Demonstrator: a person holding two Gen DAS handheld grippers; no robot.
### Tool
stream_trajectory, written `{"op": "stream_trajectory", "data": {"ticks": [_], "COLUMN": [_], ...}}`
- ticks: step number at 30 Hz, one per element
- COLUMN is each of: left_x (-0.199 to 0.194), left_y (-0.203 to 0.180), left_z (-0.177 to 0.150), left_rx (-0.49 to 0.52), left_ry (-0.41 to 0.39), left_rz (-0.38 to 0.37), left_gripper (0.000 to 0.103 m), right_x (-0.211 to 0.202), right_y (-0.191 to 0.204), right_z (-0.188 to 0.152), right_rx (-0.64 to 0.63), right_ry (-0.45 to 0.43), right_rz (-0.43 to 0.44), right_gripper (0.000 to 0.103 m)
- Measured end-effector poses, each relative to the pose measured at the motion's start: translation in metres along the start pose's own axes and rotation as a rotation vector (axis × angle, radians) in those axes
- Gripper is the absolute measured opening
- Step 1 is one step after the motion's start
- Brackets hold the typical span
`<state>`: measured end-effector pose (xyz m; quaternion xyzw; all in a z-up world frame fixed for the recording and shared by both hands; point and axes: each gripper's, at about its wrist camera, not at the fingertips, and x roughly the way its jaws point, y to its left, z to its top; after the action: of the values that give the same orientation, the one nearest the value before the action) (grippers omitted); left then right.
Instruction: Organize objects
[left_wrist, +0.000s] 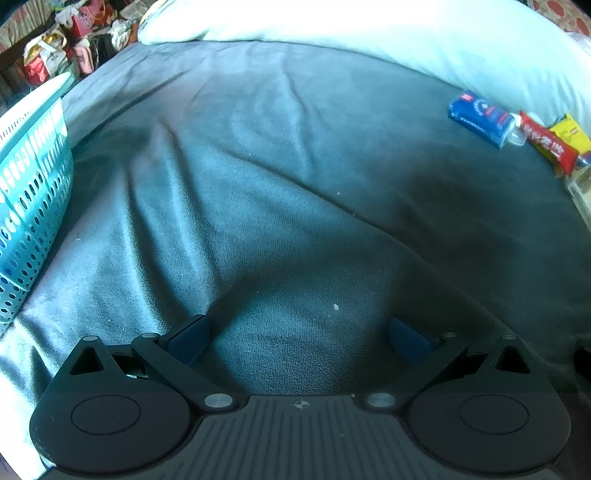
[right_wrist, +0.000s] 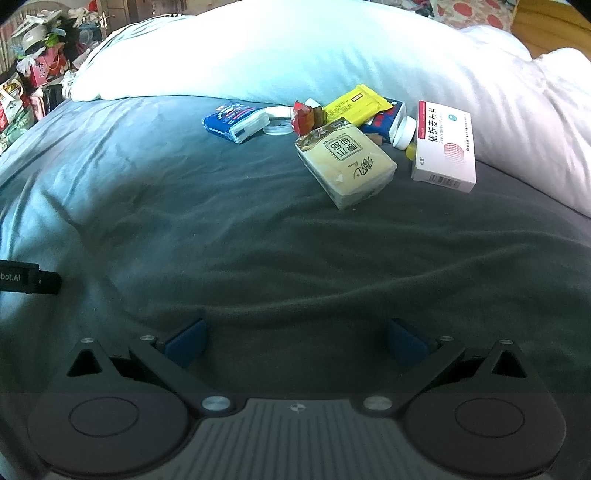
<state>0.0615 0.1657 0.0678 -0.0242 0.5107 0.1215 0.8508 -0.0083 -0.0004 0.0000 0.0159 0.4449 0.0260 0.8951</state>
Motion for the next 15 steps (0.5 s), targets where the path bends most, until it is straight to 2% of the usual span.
{"op": "stream_trajectory", "data": {"ticks": [15], "left_x": [-0.0024], "left_y": [0.0008], "left_z": [-0.0021], "left_rx": [-0.004], "left_ry": [-0.004], "left_rz": [0.001], "left_gripper": [0.103], "right_x": [-0.0015], "right_y": [0.0011], "right_z": [-0.0017], "right_rx": [0.003], "right_ry": [-0.003], "right_rz": [-0.002], "right_gripper": [0.103]}}
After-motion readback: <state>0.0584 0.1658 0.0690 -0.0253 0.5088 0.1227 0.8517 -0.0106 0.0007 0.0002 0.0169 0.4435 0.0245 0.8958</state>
